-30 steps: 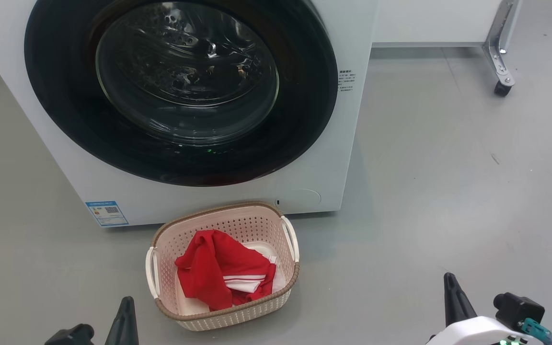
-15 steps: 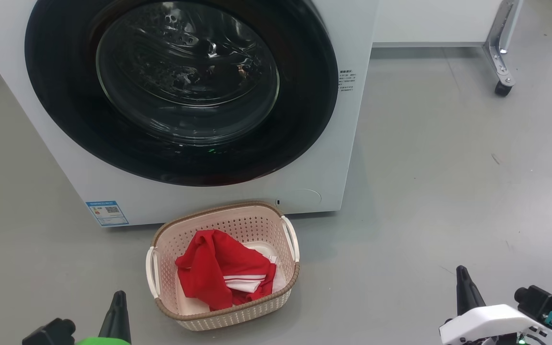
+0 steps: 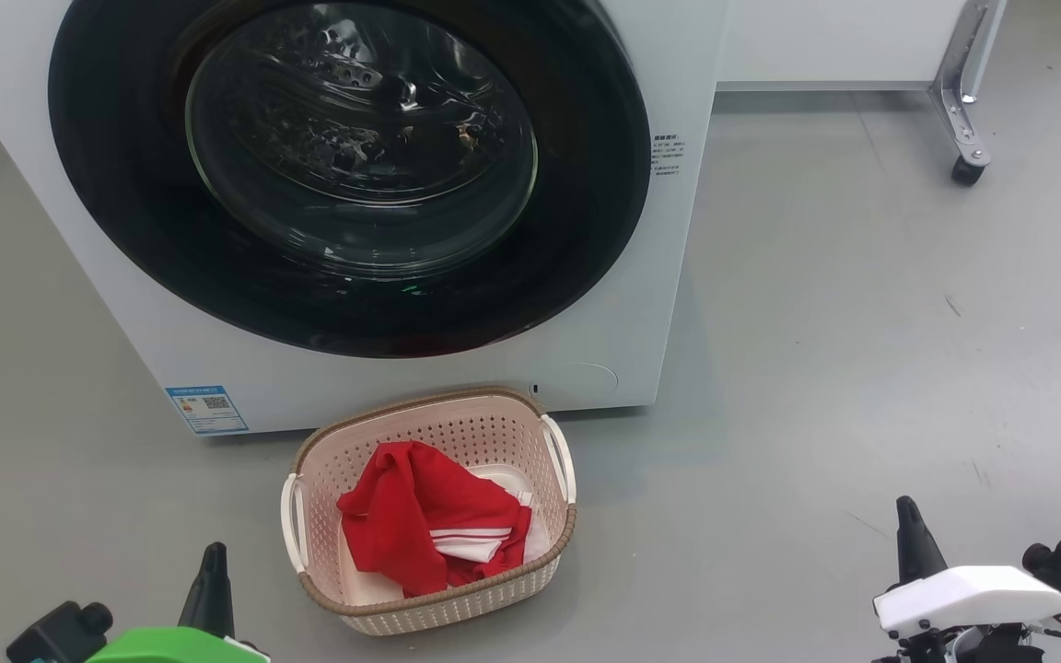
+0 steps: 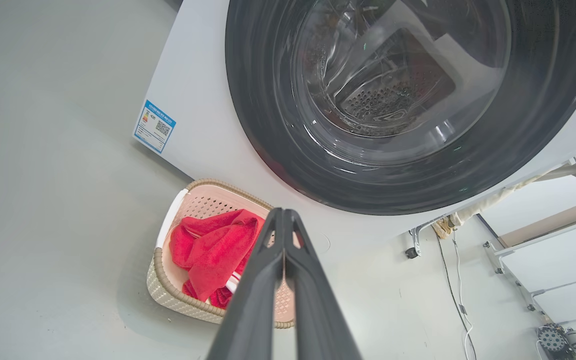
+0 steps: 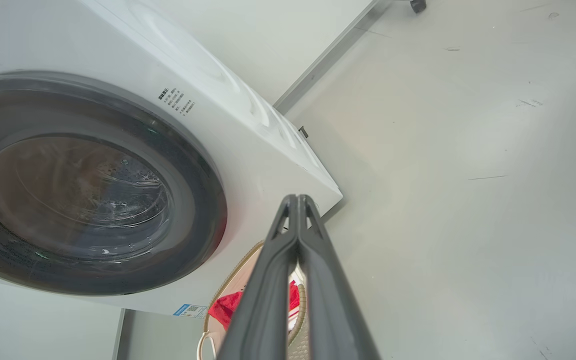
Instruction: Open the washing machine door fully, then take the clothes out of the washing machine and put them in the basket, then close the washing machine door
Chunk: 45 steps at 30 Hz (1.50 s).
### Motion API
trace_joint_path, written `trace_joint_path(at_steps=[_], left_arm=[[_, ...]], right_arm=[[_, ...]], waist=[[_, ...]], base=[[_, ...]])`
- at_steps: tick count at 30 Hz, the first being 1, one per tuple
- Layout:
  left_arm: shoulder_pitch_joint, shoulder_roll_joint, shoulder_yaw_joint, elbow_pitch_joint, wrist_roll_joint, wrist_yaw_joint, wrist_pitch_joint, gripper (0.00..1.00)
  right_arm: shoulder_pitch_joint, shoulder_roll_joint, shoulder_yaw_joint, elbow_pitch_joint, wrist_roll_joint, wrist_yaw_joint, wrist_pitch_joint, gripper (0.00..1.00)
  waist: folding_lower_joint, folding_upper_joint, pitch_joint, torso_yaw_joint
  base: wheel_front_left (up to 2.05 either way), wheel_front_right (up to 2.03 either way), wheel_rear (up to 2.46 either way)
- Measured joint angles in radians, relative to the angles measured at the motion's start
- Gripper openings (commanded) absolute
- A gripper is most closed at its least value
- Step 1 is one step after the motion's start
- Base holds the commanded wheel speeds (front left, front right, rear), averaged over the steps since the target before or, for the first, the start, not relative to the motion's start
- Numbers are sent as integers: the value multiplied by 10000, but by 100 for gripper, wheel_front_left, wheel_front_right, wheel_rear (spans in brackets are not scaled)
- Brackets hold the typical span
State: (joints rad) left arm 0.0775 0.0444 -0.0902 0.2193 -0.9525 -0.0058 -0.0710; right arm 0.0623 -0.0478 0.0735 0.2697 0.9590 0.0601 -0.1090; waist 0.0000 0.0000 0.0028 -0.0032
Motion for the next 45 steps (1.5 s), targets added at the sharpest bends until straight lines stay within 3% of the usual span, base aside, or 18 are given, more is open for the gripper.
trace_joint_path(at_steps=[45], left_arm=[[-1057,67,1164,165,-5937,-805,1319,0]], right_arm=[[-922,-284,-1181,-221,6142,301,1394,0]], waist=[[0,0,-10,29]], base=[[0,0,0]])
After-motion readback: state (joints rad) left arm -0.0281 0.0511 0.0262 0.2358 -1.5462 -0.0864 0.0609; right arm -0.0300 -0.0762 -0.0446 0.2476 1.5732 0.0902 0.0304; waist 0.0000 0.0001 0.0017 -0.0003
